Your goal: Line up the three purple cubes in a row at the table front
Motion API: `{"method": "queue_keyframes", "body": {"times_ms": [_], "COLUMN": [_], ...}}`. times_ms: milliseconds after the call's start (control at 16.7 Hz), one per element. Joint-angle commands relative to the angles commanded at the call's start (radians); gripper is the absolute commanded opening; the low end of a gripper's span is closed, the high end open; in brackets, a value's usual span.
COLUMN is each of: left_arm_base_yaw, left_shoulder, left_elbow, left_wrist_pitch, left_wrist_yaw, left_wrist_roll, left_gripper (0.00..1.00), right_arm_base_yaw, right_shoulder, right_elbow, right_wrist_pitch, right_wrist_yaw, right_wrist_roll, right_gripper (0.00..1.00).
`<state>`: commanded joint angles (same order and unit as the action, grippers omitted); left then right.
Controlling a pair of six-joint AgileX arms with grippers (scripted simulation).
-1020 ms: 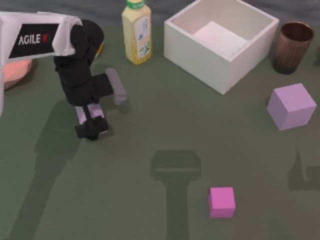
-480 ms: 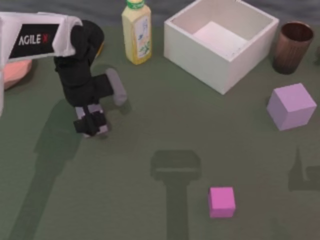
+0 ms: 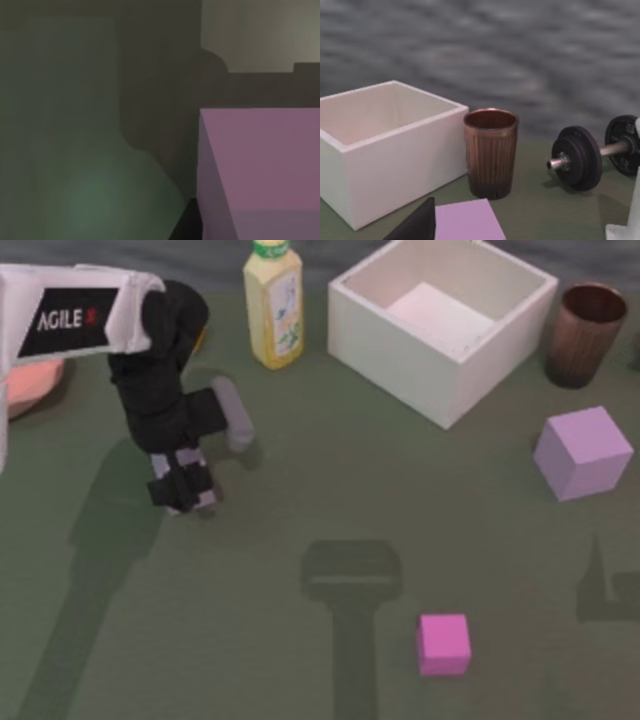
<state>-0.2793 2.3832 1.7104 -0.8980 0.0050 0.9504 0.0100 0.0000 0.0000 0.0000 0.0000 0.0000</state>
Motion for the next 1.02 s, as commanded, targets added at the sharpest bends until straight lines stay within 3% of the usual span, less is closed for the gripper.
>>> {"method": "queue_keyframes", "body": {"times_ms": [240, 600, 1020], "left_arm_base_yaw": [0.001, 0.018, -0.001], "left_shoulder": [-0.031, -0.101, -0.114], "left_elbow": [0.013, 0.128, 0.131], "left_wrist_pitch": [-0.036, -0.230, -0.240], "left_wrist_yaw": [0.008, 0.008, 0.007], "left_wrist_roll": [-0.007, -0.010, -0.014], "left_gripper": [0.00, 0.00, 0.00], "right_arm_base_yaw": [0.000, 0.000, 0.000], "right_shoulder": [0.000, 0.000, 0.000], "right_elbow": [0.000, 0.000, 0.000], "right_wrist_pitch": [0.000, 0.000, 0.000], "right_wrist_yaw": [0.000, 0.000, 0.000], "right_wrist_roll": [0.000, 0.000, 0.000], "right_gripper": [1.00, 1.00, 1.00]}}
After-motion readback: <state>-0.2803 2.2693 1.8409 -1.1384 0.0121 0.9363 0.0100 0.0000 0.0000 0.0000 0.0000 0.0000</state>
